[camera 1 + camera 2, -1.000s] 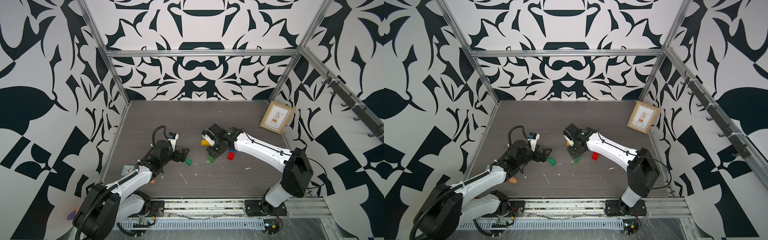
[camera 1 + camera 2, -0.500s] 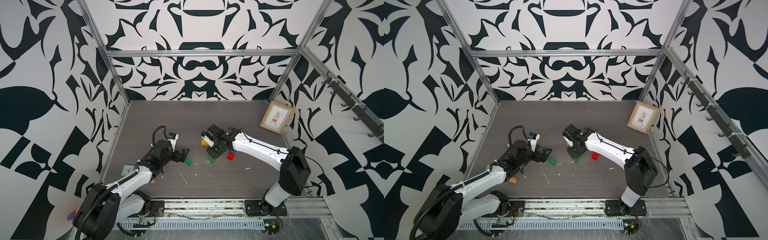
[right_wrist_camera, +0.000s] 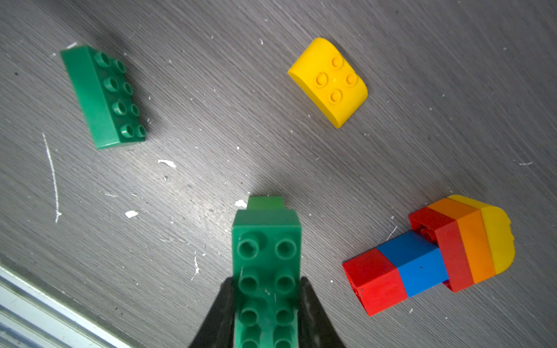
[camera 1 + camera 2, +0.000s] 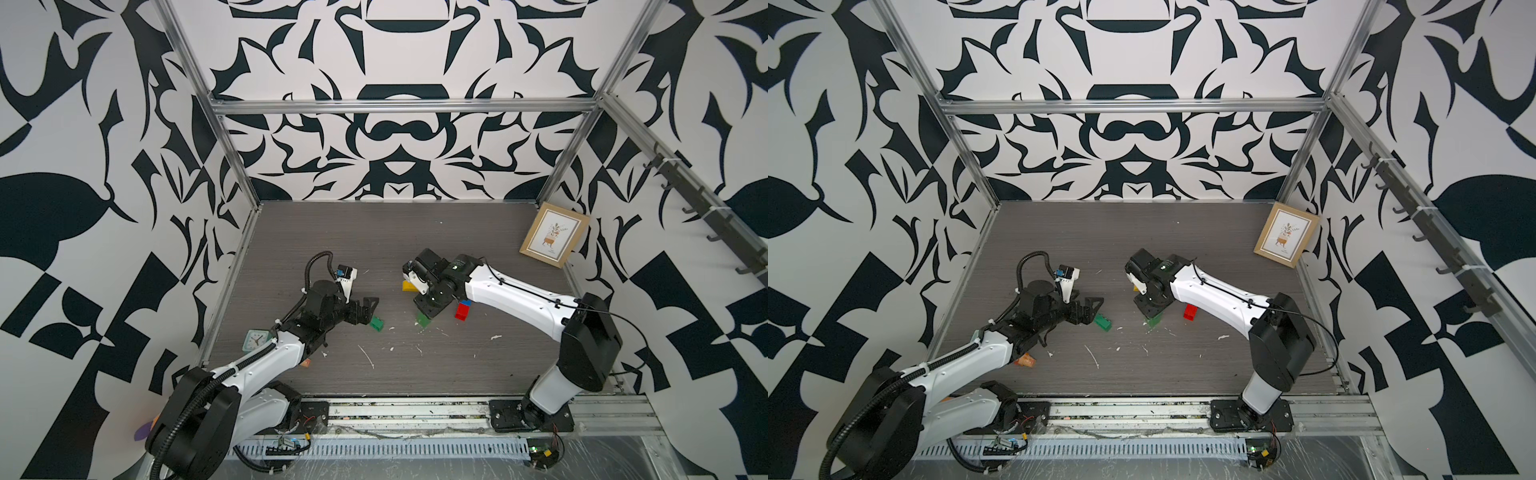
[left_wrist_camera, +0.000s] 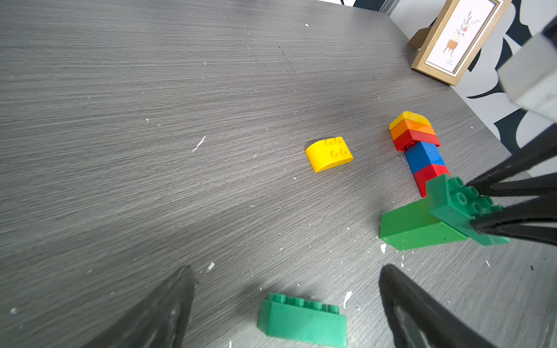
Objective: Assemble an ice cream with lego
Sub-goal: Assemble the lego brick with the lego brick.
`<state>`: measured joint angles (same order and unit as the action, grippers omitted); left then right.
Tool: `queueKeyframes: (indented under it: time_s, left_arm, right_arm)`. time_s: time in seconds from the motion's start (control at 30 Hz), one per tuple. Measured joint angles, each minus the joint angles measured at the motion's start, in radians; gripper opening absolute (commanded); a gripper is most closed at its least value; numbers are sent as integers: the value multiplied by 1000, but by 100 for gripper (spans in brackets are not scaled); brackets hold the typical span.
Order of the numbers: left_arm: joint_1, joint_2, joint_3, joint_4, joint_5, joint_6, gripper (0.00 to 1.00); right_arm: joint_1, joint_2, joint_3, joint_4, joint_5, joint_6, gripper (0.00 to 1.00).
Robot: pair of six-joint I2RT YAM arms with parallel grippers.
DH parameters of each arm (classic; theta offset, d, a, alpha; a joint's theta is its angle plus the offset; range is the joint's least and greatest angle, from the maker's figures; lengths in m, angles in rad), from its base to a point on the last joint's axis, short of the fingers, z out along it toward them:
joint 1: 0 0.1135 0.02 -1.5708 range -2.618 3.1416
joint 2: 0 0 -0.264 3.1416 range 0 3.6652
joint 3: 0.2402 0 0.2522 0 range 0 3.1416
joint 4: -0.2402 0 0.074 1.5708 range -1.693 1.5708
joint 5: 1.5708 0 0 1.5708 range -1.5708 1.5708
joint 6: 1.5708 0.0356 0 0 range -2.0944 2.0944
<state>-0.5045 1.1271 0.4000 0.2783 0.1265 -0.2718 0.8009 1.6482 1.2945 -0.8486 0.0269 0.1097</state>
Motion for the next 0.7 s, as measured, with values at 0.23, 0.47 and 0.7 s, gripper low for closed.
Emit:
queueKeyframes:
  time_s: [0.23, 0.47, 0.7]
  left_arm:
    - [0, 0, 0, 0, 0, 0, 99]
    - [0, 0, 0, 0, 0, 0, 99]
    - [0, 0, 0, 0, 0, 0, 99]
  right_arm:
    - [1, -7, -8, -8, 0, 1, 23]
    - [3, -7, -7, -11, -16, -54, 23]
    - [4, -3, -8, 10, -41, -120, 23]
